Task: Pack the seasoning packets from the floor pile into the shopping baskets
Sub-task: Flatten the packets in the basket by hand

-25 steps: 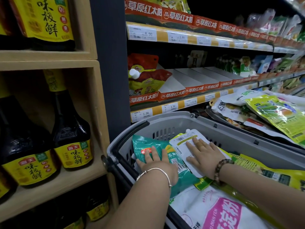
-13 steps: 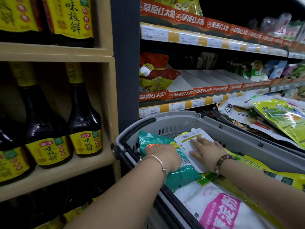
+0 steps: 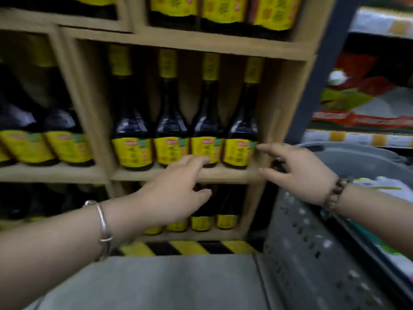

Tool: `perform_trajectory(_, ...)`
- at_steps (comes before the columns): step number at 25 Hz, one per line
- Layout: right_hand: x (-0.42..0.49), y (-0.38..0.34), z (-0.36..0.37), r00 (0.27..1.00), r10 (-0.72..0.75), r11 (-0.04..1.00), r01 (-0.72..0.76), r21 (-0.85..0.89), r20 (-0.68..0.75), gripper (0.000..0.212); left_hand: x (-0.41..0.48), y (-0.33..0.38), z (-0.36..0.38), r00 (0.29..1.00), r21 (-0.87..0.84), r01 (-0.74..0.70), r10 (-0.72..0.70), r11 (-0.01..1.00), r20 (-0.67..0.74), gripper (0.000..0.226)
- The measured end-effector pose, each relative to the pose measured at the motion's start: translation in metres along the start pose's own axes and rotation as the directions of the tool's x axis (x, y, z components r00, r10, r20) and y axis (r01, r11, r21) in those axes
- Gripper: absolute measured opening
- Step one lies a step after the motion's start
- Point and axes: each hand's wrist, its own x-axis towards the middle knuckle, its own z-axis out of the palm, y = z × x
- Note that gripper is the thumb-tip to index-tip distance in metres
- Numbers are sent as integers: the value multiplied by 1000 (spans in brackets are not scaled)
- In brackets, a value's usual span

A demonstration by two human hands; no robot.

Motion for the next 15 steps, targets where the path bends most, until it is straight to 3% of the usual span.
perform_trajectory(7,68,-192,130,936,-272,961,275,21,222,52,-143,-149,-85,919,-4,376,-373,927,-123,64)
perform_trajectory(15,86,-388,243,764,-515,849,519,104,388,53,-313,-266,-116,672,-119,662,-657,740,-342,58)
